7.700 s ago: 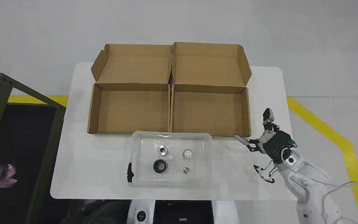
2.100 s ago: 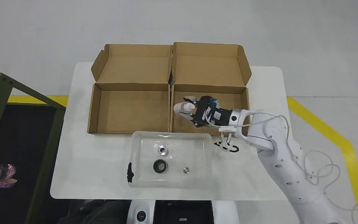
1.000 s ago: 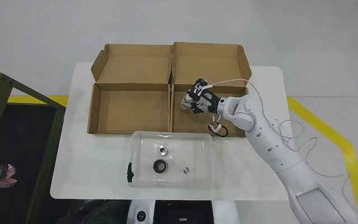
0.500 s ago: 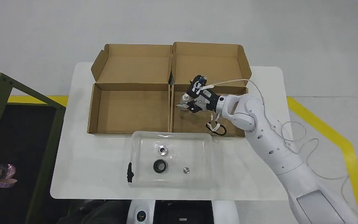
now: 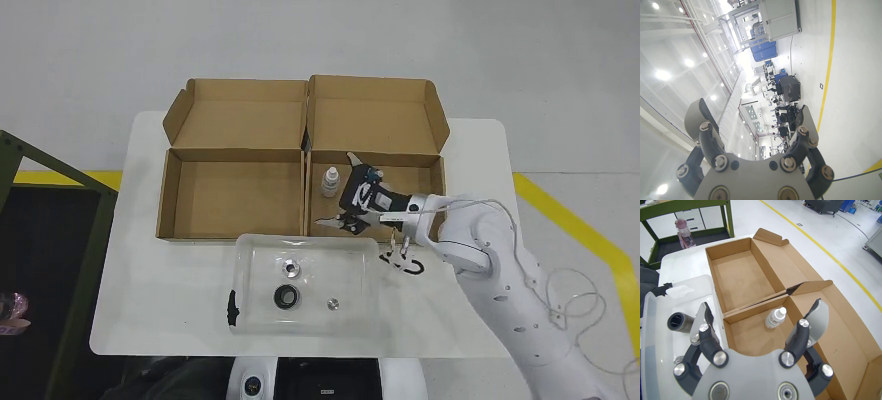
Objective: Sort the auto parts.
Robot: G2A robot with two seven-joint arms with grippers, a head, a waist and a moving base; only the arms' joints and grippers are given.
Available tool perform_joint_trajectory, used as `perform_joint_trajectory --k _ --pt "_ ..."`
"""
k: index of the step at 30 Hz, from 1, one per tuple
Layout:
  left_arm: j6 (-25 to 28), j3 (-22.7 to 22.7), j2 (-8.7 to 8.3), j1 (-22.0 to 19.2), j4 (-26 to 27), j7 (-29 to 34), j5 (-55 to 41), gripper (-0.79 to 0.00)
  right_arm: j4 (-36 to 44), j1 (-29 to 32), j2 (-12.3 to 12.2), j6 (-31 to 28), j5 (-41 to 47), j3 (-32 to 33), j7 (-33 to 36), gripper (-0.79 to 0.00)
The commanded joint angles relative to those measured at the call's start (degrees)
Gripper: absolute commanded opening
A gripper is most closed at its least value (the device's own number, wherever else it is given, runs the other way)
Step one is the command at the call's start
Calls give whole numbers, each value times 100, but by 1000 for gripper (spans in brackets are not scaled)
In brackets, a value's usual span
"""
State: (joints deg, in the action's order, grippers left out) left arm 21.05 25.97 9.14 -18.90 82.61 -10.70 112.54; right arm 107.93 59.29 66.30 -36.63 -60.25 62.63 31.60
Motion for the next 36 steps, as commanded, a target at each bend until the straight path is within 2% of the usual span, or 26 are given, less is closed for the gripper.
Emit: perform_joint_trajectory --k 1,9,22,36 --pt "0 0 0 0 0 0 0 0 280 209 -29 -47 -31 12 106 0" --pt "0 0 0 0 0 0 0 0 1004 906 -138 -315 -229 -69 605 0" --pt "0 0 0 0 0 0 0 0 1460 1708 -310 -518 -839 -33 1219 0" --pt "0 0 0 0 0 0 0 0 1389 1602 -335 -616 -1295 -542 1724 0"
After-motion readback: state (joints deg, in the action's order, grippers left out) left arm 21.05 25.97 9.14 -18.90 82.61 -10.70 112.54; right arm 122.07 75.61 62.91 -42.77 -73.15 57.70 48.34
